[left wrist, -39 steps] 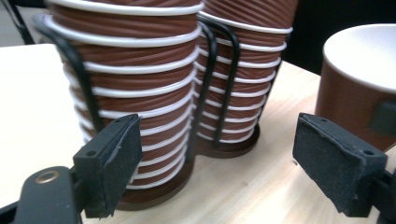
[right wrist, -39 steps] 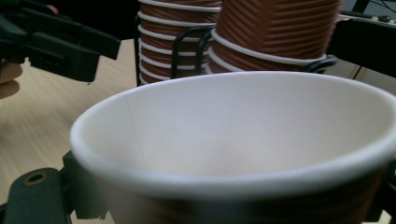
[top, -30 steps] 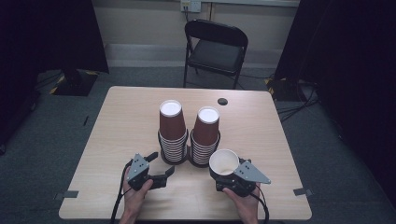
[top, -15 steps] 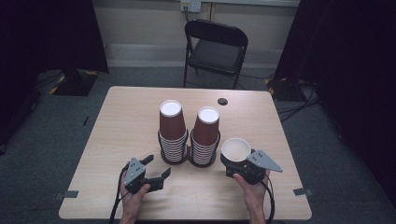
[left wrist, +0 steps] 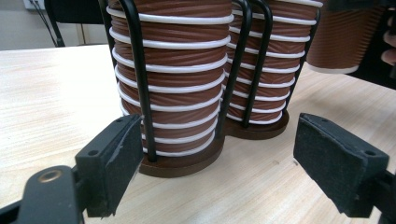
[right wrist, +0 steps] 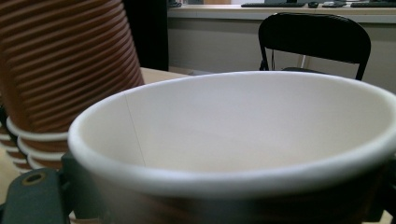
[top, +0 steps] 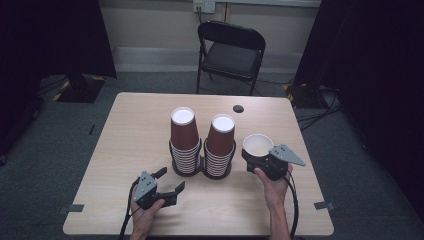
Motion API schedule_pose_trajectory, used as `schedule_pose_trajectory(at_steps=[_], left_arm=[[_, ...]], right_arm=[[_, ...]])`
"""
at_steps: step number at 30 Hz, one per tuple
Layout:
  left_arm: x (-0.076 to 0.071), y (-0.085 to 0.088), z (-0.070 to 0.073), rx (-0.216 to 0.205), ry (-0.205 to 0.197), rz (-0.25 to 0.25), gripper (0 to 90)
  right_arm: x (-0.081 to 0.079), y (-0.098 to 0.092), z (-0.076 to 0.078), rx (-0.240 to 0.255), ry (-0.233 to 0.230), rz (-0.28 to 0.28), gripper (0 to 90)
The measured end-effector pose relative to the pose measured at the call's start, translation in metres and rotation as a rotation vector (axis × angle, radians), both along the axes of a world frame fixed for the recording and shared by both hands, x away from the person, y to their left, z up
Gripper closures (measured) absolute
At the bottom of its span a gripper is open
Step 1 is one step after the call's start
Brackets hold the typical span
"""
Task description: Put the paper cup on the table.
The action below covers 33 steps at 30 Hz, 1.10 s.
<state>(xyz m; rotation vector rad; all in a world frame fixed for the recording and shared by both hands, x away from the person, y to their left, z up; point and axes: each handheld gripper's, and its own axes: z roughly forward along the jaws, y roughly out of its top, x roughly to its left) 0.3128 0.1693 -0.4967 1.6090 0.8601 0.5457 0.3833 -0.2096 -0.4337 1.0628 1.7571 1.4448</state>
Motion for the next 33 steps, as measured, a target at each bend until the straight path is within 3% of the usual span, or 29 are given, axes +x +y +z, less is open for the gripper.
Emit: schedule_pose_trajectory(at_steps=[6,11,15,18,25,33], left_arm=[[-0.002,0.000,0.000,0.003,-0.022,-0.007,15.6],[-0.007,0.001,-0.001,-0.018,-0.065,0.004,15.6],[-0.008,0.001,-0.001,0.002,-0.075,-0.005,15.9],[-0.009,0.000,-0.001,0.010,-0.086,0.002,15.9],[-0.010,0.002,-0.002,-0.019,-0.097,0.001,16.0],[-0.011,0.002,-0.002,-0.018,-0.108,-0.007,16.6]], right_arm=[[0.020,-0.004,-0.001,0.014,0.029,-0.020,10.6],[0.033,-0.004,0.004,0.012,0.021,-0.034,10.4],[0.046,-0.005,0.002,0.024,0.015,-0.052,10.3],[0.055,-0.004,-0.006,0.030,0.028,-0.062,10.3],[0.072,0.004,-0.030,0.025,0.069,-0.060,9.7],[0.077,0.006,-0.042,0.031,0.085,-0.057,9.5]])
